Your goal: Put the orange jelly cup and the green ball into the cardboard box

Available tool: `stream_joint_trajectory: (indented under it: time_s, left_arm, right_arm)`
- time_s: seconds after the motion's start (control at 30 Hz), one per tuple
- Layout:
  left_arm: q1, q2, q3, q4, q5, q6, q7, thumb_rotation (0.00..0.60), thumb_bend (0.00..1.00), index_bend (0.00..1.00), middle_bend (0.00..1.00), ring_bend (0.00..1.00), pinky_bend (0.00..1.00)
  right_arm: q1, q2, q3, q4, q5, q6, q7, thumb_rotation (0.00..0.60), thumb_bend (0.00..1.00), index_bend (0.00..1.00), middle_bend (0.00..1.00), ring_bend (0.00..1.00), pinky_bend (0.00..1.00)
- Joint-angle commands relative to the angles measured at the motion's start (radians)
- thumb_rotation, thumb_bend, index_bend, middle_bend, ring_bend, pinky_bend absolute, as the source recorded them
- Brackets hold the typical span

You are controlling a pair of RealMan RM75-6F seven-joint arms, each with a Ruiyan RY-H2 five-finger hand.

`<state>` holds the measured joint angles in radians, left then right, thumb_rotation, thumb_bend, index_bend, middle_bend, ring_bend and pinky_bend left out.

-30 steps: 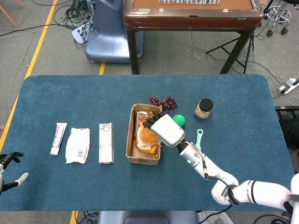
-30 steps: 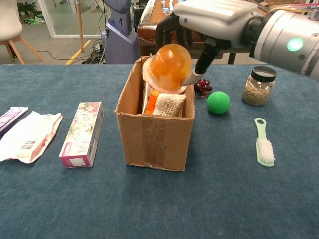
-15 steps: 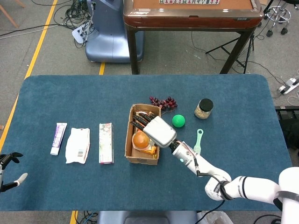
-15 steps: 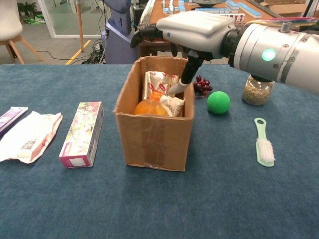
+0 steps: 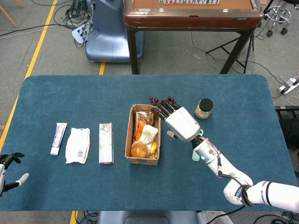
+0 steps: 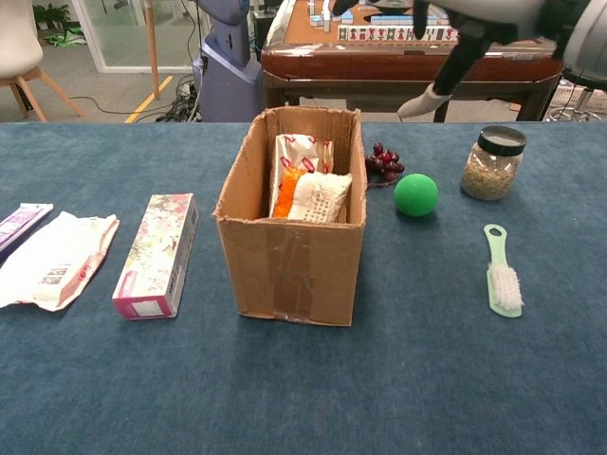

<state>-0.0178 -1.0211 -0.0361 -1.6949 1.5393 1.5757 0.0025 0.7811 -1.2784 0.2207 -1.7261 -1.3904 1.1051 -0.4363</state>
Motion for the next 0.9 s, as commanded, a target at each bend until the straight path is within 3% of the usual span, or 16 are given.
stream_joint_trajectory:
  time_s: [0.03, 0.33, 0.5, 0.67, 0.9]
  left_arm:
    - [-0.001, -0.003, 0.001, 0.001, 0.001, -0.002, 0.007, 0.600, 0.14, 0.36, 0.47, 0.35, 0.59]
    - [0.001, -0.006, 0.007, -0.005, 0.015, 0.005, 0.015, 0.600, 0.14, 0.36, 0.47, 0.35, 0.59]
    - [0.002, -0.004, 0.006, -0.002, 0.015, 0.009, 0.009, 0.600, 0.14, 0.36, 0.47, 0.35, 0.59]
    - [0.002, -0.001, 0.005, -0.004, 0.012, 0.008, 0.000, 0.600, 0.14, 0.36, 0.47, 0.35, 0.59]
    - [0.006, 0.006, 0.002, -0.006, 0.011, 0.016, -0.015, 0.600, 0.14, 0.36, 0.47, 0.35, 0.59]
  right_arm:
    - [-0.028, 0.037, 0.009, -0.012, 0.027, 0.023, -0.008, 0.600, 0.00, 0.19, 0.16, 0.13, 0.40]
    - [-0.043, 0.046, 0.017, 0.080, 0.157, -0.020, -0.005, 0.600, 0.00, 0.23, 0.17, 0.13, 0.38]
    - [-0.025, 0.008, 0.018, 0.181, 0.225, -0.087, 0.030, 0.600, 0.00, 0.23, 0.17, 0.13, 0.36]
    - [-0.004, -0.040, 0.006, 0.274, 0.260, -0.150, 0.053, 0.600, 0.00, 0.23, 0.17, 0.13, 0.27]
    - [0.024, -0.125, -0.019, 0.381, 0.277, -0.217, 0.070, 0.600, 0.00, 0.23, 0.17, 0.13, 0.27]
